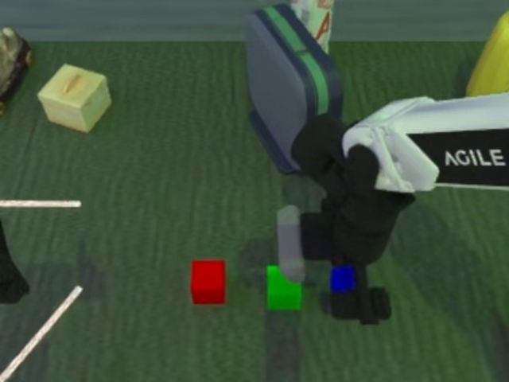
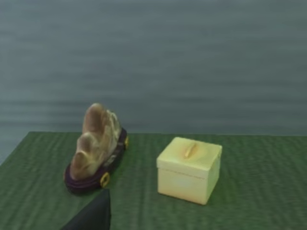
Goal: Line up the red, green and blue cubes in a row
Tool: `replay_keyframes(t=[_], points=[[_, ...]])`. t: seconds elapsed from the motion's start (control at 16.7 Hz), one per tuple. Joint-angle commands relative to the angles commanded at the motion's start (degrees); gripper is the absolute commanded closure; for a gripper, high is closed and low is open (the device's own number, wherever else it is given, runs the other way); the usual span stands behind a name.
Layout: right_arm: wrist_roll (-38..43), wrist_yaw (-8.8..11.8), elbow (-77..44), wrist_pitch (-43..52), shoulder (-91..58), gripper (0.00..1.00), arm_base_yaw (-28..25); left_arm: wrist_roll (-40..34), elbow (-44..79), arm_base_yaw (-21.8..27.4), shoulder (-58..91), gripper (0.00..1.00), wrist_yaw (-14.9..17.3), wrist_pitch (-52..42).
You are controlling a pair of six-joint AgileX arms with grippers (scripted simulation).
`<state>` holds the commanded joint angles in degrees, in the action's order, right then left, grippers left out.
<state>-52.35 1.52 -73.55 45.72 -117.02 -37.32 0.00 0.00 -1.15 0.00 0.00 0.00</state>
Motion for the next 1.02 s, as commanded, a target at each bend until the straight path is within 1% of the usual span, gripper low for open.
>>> replay_keyframes(t=[0.54, 0.84, 1.02], points=[[-0.1, 0.0, -0.8, 1.0, 0.4, 0.0, 0.1, 0.0, 0.0, 0.0, 0.0, 0.0, 0.0, 0.0], [-0.5, 0.1, -6.6, 11.7, 4.3, 0.0, -0.2, 0.0, 0.0, 0.0, 0.0, 0.0, 0.0, 0.0], [-0.5, 0.0, -8.4, 14.4, 6.1, 0.0, -0.1, 0.0, 0.0, 0.0, 0.0, 0.0, 0.0, 0.0]])
